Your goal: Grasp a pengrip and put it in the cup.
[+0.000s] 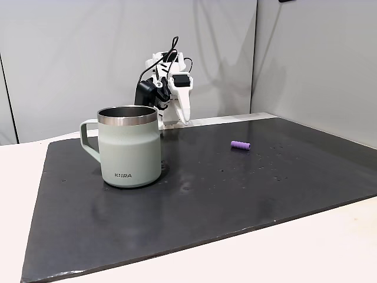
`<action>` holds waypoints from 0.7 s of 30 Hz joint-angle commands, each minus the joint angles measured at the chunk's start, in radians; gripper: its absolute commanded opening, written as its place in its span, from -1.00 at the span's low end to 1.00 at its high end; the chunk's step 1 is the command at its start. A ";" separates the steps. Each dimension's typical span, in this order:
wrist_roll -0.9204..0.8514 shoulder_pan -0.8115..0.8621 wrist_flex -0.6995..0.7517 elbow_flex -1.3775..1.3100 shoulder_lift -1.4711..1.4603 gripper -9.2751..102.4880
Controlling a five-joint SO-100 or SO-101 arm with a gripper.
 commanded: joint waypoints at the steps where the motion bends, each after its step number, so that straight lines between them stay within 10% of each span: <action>1: 0.002 0.006 -0.021 -0.006 0.012 -0.83; 13: -0.137 -0.032 -0.006 -0.156 -0.025 -0.83; 21: -0.354 -0.121 0.026 -0.609 -0.575 -0.83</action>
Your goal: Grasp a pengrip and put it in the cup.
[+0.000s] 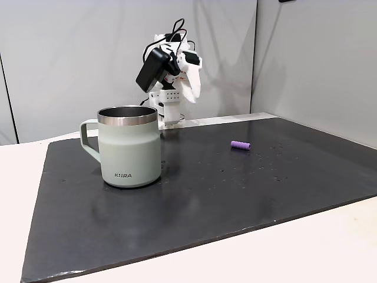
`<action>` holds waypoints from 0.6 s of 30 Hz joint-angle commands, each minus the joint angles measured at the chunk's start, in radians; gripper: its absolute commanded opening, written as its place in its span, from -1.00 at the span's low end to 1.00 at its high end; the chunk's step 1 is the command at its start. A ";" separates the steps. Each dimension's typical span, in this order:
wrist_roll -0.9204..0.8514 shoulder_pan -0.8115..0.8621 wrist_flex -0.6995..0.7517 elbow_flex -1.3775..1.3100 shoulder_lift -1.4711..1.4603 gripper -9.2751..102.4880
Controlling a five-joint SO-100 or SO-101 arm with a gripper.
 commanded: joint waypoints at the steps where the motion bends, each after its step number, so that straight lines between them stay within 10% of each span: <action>1: -0.078 -0.038 0.032 -0.233 -0.245 -0.83; 18: -0.684 -0.179 0.327 -0.871 -0.896 -0.83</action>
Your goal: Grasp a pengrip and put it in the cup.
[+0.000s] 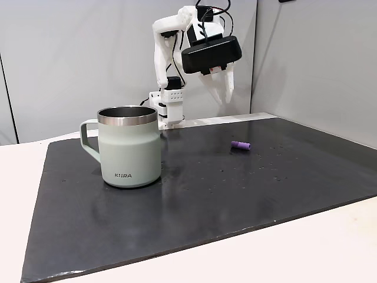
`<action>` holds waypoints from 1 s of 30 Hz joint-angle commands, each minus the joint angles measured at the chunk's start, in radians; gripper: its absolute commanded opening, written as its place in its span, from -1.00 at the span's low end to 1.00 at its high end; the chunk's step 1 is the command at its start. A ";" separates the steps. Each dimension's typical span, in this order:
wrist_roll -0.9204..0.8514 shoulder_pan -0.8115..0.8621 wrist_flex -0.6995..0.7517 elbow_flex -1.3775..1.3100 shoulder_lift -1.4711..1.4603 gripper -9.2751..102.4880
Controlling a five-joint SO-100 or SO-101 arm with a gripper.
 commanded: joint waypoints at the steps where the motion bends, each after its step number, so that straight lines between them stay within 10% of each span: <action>1: -0.112 -0.028 0.044 -0.091 -0.043 -0.83; 30: -0.488 -0.181 0.577 -0.761 -0.735 -0.41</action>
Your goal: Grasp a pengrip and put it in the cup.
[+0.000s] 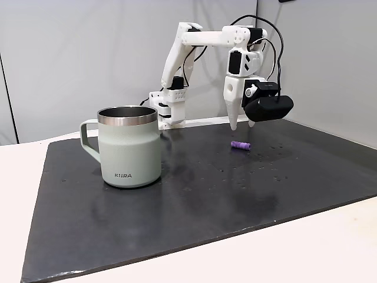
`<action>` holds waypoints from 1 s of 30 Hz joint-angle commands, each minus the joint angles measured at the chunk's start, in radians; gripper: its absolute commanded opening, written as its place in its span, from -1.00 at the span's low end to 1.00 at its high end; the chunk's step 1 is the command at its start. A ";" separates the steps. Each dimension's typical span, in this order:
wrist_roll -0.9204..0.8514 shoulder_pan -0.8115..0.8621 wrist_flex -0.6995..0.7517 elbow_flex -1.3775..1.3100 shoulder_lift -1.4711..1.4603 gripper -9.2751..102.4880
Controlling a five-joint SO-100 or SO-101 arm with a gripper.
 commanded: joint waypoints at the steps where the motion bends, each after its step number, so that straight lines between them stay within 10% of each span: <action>1: -0.014 0.014 0.054 -0.129 -0.043 -0.41; 18: -0.031 0.041 0.083 -0.360 -0.304 -0.43; 30: -0.018 0.044 0.080 -0.371 -0.354 -0.79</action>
